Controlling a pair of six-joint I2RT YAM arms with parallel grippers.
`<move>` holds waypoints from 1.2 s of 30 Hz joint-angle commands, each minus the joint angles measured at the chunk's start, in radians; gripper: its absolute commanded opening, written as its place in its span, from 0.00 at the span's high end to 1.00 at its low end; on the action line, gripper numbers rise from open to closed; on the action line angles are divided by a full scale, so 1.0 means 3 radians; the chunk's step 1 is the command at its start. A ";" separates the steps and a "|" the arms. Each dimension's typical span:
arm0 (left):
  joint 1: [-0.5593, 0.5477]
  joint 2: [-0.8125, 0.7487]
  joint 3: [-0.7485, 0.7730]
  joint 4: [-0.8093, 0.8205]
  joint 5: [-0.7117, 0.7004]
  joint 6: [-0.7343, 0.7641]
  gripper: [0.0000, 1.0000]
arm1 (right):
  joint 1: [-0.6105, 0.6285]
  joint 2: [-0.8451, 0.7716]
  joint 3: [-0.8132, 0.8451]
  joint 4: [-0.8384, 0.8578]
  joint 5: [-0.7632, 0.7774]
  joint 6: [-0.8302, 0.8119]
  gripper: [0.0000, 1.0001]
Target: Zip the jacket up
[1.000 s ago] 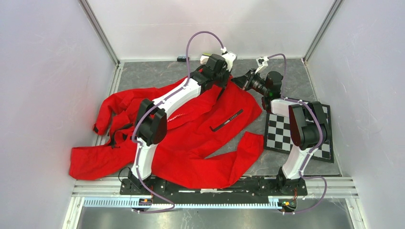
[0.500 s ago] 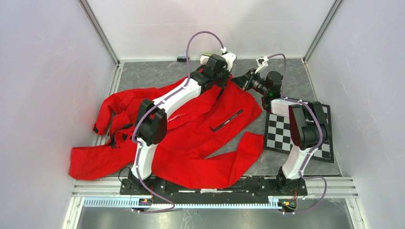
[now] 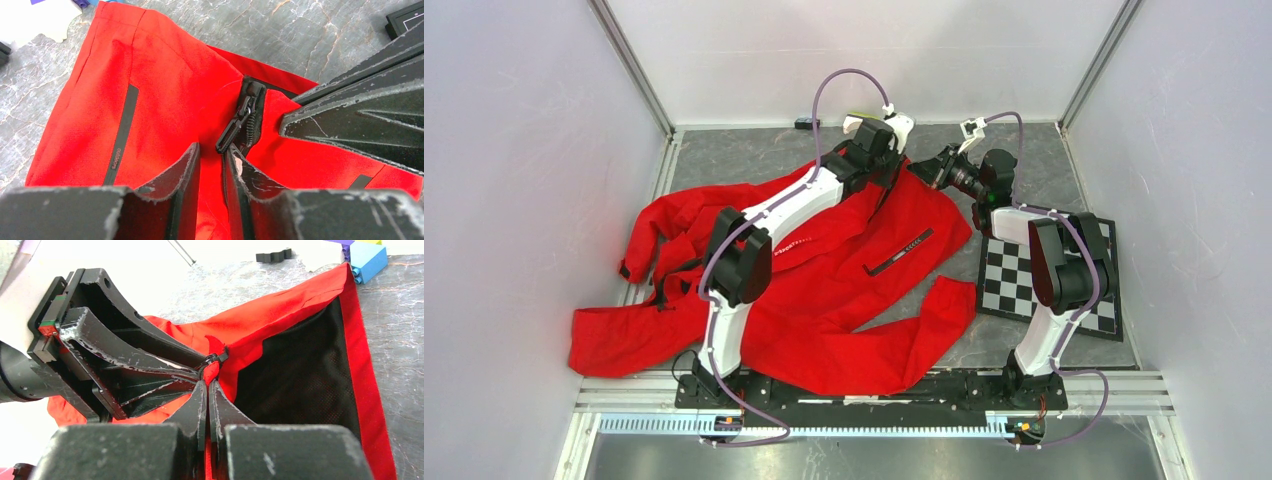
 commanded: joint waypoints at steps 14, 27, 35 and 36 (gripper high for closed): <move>-0.0043 -0.0281 0.0053 0.0105 0.0015 0.0037 0.60 | 0.0001 -0.0021 0.0129 0.0287 -0.0041 0.0054 1.00; 0.0192 -0.0496 0.0042 -0.0006 0.0972 -0.0720 0.76 | 0.0005 -0.0026 0.0116 0.0316 -0.0050 0.0064 1.00; 0.0192 -0.0316 0.0223 0.0023 0.0988 -0.0846 0.72 | 0.0016 -0.0030 0.0124 0.0315 -0.0054 0.0070 0.99; 0.0192 -0.0310 0.0224 0.0054 0.1027 -0.0878 0.72 | 0.0015 -0.0032 0.0119 0.0310 -0.0050 0.0061 1.00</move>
